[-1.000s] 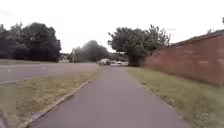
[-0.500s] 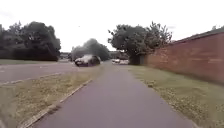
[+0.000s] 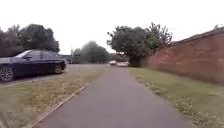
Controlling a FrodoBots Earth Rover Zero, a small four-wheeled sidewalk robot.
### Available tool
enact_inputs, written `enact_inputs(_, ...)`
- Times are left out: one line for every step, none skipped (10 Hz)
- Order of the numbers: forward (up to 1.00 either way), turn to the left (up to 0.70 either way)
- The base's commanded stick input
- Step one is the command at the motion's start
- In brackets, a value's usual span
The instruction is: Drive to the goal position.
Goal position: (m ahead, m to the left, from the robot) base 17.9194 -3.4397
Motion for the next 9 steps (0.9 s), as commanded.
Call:
enact_inputs(1.0,0.0)
enact_inputs(1.0,0.0)
enact_inputs(1.0,0.0)
enact_inputs(1.0,0.0)
enact_inputs(1.0,0.0)
enact_inputs(1.0,0.0)
enact_inputs(1.0,0.0)
enact_inputs(1.0,0.0)
enact_inputs(1.0,0.0)
